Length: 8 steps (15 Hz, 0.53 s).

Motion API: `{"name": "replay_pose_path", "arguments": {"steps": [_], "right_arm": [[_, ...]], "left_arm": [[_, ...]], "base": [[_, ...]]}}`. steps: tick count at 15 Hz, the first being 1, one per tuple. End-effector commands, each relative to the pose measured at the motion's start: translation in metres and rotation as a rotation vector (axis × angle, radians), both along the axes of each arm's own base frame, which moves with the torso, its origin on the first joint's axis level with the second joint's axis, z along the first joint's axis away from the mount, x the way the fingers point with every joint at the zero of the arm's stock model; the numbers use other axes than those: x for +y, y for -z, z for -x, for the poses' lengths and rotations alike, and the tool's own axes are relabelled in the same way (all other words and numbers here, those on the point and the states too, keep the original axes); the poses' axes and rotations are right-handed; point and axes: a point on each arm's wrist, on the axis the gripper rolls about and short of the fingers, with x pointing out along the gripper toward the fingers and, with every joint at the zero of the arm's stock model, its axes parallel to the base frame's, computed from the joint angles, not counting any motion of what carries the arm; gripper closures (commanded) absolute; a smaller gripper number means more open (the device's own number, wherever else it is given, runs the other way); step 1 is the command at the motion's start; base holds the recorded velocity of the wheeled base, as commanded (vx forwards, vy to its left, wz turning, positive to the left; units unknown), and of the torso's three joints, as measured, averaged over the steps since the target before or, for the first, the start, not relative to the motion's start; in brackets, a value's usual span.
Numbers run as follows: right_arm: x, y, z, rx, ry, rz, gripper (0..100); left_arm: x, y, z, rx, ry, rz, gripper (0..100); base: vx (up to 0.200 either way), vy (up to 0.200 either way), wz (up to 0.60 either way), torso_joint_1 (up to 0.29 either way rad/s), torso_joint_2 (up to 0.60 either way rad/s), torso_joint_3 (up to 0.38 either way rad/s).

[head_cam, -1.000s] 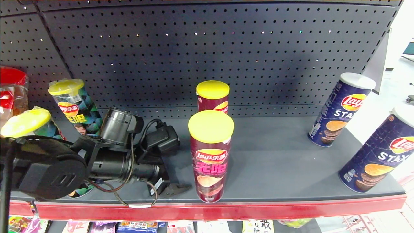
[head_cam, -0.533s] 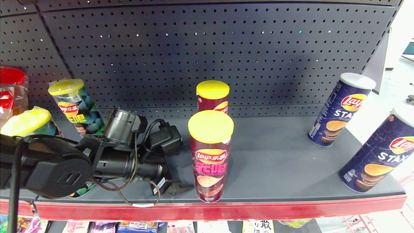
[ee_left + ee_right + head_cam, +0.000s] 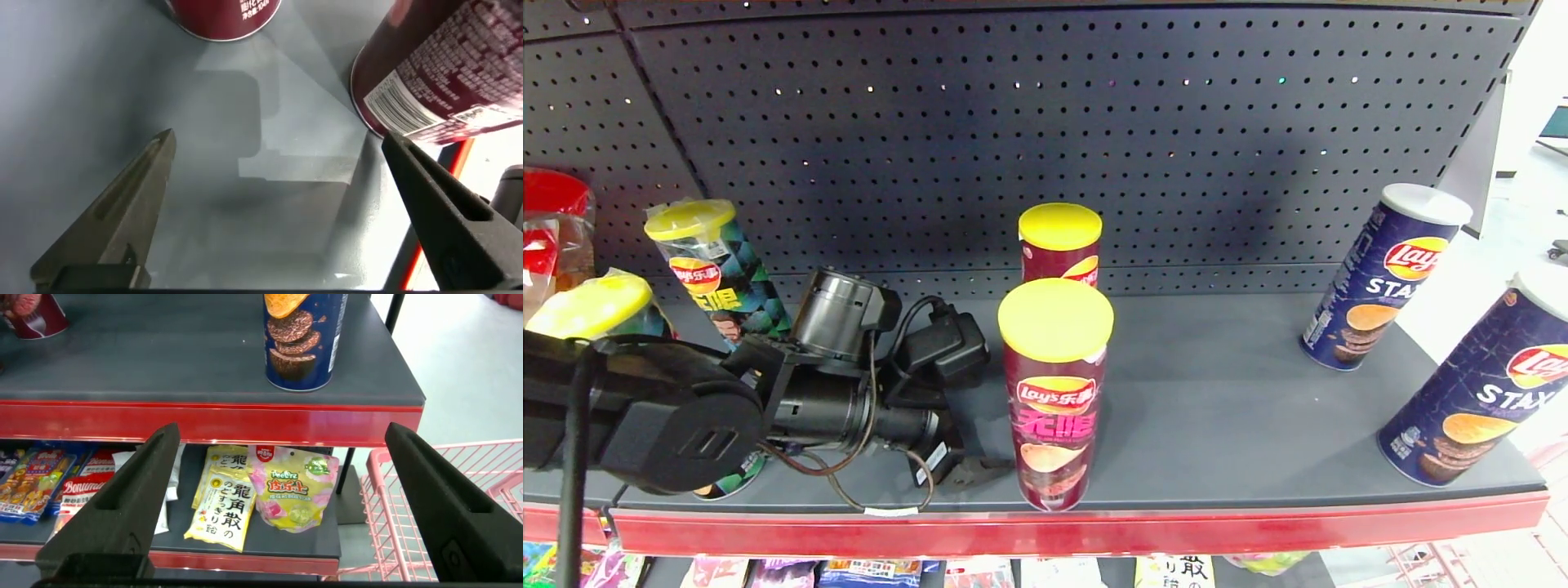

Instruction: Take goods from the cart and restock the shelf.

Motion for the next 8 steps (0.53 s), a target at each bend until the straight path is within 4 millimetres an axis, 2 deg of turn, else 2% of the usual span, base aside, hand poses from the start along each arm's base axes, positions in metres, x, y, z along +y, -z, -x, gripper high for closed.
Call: {"name": "replay_pose_path", "arguments": {"steps": [1,8], "right_arm": [[0.0000,0.0000,0.0000,-0.001,-0.002,0.000,0],[0.0000,0.0000,0.0000,-0.001,-0.001,0.000,0]], "left_arm": [[-0.0023,0.0004,0.0005,0.001,0.008,0.000,0],[-0.0010,0.0002,0.0019,0.002,0.006,-0.001,0]], "base": [[0.000,0.000,0.00,0.000,0.00,0.000],[0.000,0.000,0.00,0.000,0.00,0.000]]}}
